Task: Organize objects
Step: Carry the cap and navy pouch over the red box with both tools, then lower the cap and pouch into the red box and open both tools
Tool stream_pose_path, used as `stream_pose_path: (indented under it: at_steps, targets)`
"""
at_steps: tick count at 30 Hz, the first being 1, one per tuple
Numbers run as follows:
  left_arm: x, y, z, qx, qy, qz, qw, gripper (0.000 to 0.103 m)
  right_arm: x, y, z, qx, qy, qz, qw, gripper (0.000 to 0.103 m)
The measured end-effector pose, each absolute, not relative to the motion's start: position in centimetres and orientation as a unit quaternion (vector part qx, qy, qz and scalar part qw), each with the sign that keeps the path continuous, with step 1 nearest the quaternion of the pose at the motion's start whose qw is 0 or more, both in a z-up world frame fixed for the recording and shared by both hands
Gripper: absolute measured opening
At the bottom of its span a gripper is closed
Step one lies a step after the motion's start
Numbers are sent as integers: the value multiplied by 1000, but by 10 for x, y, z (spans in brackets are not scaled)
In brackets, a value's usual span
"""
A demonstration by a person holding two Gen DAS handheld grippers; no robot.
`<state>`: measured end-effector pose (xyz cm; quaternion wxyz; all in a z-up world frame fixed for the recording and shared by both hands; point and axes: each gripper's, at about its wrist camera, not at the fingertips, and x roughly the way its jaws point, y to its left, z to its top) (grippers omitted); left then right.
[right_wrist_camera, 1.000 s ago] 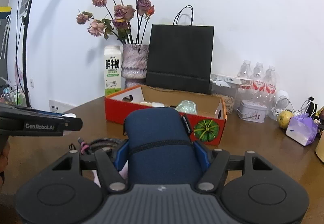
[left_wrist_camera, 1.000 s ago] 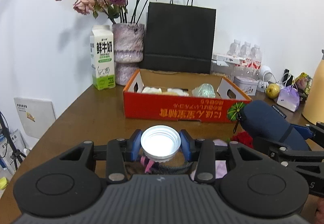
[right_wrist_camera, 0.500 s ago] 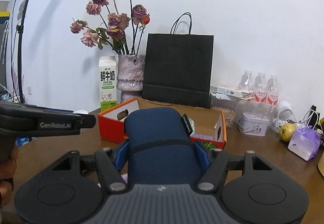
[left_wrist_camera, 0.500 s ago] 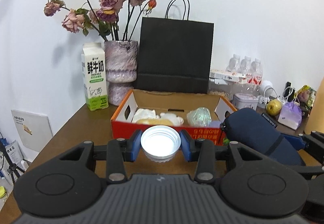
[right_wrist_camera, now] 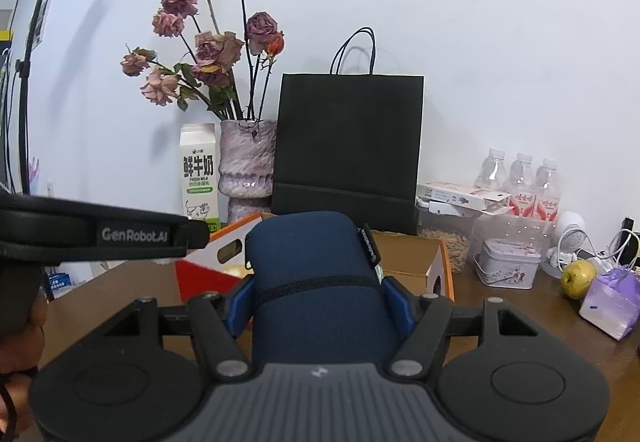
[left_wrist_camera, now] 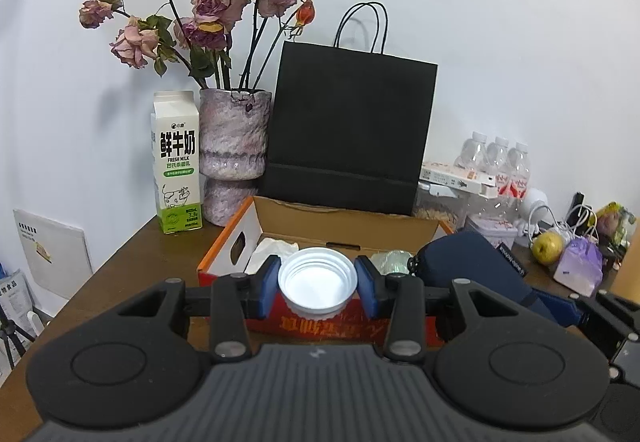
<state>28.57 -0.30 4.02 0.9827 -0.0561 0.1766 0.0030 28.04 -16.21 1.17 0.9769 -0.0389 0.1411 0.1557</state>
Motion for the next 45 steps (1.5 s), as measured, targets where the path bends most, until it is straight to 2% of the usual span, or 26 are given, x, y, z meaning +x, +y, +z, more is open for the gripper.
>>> stream_pose_path:
  at_steps: [23,45]
  targets:
    - [367,11,38,-66,182,24,981,41,361,-162,10,-25,145,154,977,66]
    - [444,14,12,-49,218,33,974,41,450,-165,-7,-24,181,128,975,66]
